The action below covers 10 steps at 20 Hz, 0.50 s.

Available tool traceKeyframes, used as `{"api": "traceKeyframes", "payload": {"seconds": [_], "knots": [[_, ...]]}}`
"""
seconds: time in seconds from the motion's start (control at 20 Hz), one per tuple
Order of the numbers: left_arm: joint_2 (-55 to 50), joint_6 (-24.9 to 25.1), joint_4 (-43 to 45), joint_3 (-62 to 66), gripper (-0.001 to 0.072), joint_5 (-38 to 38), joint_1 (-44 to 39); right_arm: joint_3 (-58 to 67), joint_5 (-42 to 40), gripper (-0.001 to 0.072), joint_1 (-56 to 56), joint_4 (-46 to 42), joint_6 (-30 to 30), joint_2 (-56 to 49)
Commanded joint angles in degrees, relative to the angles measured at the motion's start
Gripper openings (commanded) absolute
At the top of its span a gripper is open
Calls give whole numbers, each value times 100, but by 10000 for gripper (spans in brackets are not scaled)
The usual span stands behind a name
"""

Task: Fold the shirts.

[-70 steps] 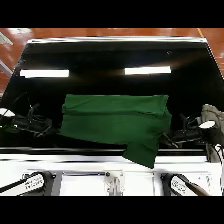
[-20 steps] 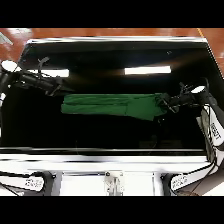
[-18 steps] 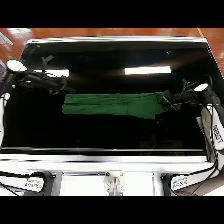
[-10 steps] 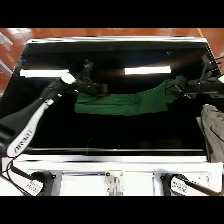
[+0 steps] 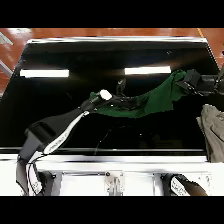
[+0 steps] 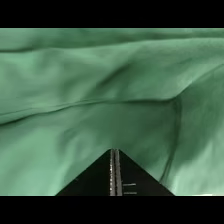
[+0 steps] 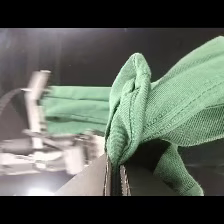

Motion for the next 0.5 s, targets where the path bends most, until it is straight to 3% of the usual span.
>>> {"api": "traceKeyframes", "payload": {"seconds": [0.0, 0.1, 0.25, 0.35, 0.45], "knots": [[-643, -7, -1137, 520, 38, 190, -315, 4, 98, 57, 4, 2, 140, 92], [-789, 0, -1593, 540, 36, 297, -299, 4, 96, 57, 4, 2, 168, 92], [-588, 144, -1519, 540, 34, 348, -17, 4, 44, 57, 24, 52, 280, 92], [-212, 146, -879, 540, 33, 337, 280, 4, -101, 57, 247, 2, 269, 72], [354, 122, 487, 540, 32, 334, 656, 4, -396, 57, 737, 4, 249, -94]]}}
